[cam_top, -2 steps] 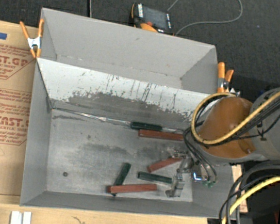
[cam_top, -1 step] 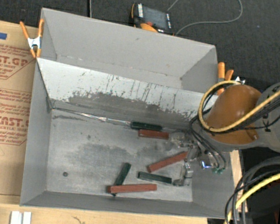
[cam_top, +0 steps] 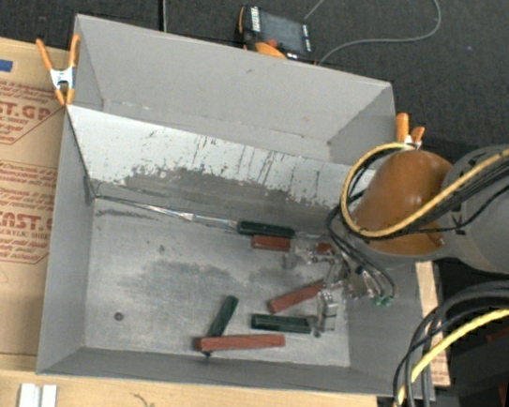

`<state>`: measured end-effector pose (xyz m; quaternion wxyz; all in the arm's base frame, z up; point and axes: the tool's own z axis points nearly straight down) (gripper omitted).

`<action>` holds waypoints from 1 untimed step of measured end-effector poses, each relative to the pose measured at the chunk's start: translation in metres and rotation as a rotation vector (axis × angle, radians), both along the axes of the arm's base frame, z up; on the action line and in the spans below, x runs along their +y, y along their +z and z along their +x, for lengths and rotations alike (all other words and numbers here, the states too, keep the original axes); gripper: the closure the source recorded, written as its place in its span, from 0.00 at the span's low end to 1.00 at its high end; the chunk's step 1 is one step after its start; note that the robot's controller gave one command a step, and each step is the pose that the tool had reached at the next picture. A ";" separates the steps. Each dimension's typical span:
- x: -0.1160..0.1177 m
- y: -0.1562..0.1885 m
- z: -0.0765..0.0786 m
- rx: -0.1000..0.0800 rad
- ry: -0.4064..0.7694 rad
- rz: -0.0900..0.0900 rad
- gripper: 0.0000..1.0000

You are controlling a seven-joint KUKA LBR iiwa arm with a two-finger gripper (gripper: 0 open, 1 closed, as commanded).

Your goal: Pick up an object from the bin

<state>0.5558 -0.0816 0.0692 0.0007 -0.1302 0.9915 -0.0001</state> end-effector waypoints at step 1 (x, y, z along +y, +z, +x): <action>0.000 0.000 0.001 -0.001 -0.001 0.000 0.00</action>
Offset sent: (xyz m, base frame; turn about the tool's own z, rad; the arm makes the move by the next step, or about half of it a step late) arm 0.0000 0.0000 0.0000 0.0000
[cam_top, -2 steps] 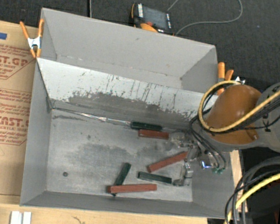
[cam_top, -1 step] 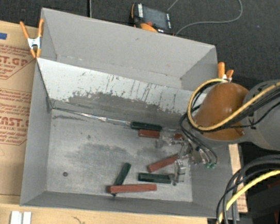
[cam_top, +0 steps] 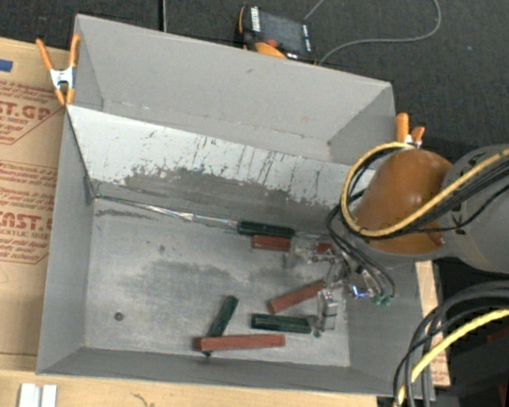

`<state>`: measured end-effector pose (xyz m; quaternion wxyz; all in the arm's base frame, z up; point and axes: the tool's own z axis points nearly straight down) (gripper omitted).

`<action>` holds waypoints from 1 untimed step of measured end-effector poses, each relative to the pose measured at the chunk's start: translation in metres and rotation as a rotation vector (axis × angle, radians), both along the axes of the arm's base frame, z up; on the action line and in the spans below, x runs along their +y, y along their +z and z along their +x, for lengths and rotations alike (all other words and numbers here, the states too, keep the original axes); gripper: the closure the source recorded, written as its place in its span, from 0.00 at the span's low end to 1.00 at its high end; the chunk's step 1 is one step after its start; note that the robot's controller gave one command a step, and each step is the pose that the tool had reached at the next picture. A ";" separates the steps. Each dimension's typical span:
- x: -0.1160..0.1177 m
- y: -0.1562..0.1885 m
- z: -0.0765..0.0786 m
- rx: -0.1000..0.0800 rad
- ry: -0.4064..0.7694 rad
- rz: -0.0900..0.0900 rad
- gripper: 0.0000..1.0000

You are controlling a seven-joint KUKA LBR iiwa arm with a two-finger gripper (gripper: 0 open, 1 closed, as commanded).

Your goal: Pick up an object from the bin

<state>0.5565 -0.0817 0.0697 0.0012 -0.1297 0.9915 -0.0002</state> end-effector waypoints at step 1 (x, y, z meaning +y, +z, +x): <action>0.000 0.002 0.000 0.005 0.000 0.000 1.00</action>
Offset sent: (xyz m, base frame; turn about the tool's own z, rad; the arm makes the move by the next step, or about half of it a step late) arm 0.0000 0.0000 0.0000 0.0000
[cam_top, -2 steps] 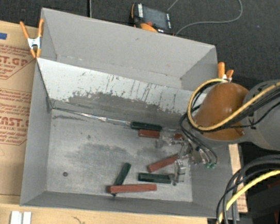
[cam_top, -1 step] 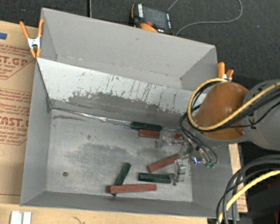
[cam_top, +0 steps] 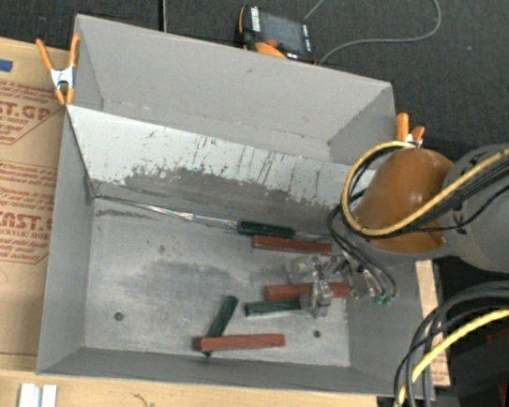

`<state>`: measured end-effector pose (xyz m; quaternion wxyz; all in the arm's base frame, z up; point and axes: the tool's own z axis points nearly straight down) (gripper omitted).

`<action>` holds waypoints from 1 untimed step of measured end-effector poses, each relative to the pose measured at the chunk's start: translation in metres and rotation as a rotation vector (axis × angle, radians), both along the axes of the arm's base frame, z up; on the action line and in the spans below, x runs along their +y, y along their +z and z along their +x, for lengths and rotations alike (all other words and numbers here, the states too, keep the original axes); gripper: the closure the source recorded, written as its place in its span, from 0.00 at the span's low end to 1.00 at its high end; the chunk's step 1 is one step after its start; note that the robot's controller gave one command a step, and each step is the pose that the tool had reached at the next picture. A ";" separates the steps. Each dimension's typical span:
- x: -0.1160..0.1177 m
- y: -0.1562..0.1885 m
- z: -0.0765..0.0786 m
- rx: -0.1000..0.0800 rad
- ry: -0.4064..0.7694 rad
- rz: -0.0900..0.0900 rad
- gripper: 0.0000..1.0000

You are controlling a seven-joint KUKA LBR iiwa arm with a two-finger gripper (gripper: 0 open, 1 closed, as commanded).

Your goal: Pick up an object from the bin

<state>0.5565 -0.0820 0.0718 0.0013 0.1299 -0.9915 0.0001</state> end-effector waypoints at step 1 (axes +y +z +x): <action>0.001 0.018 0.001 -0.005 -0.001 0.000 1.00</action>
Offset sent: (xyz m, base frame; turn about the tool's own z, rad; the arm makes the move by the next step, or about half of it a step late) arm -0.0001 0.0001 0.0171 0.0000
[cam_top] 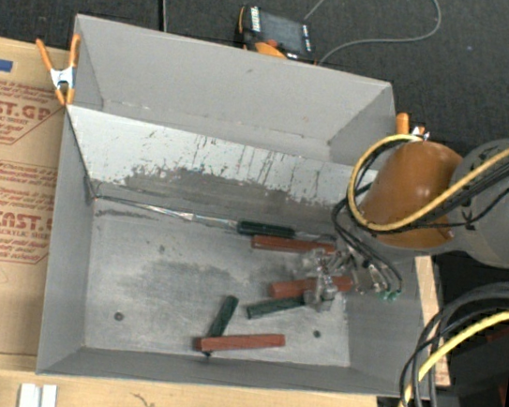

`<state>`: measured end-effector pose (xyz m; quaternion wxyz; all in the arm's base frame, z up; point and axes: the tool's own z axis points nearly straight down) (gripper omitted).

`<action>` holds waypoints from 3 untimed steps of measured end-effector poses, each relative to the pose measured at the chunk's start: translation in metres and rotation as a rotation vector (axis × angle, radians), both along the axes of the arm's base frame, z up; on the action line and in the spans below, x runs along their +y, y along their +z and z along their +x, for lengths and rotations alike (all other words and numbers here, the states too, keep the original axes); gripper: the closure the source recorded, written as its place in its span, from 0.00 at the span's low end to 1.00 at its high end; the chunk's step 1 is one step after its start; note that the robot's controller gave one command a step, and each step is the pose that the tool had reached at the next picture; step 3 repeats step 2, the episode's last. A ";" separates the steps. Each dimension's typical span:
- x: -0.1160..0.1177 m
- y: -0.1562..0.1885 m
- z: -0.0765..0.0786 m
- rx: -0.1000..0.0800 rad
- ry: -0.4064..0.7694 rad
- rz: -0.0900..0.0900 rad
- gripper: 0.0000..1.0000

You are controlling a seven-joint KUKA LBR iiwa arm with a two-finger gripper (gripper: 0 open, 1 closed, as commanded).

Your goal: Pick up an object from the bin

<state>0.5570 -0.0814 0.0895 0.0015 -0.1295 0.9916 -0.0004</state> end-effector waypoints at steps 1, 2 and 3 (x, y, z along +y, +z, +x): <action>0.001 0.023 0.001 0.000 0.000 0.000 1.00; 0.001 0.033 0.001 0.000 -0.001 0.000 1.00; 0.001 0.033 0.001 0.000 -0.001 0.000 1.00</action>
Offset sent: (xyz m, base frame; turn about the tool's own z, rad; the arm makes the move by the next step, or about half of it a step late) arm 0.0000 0.0001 0.0217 0.0000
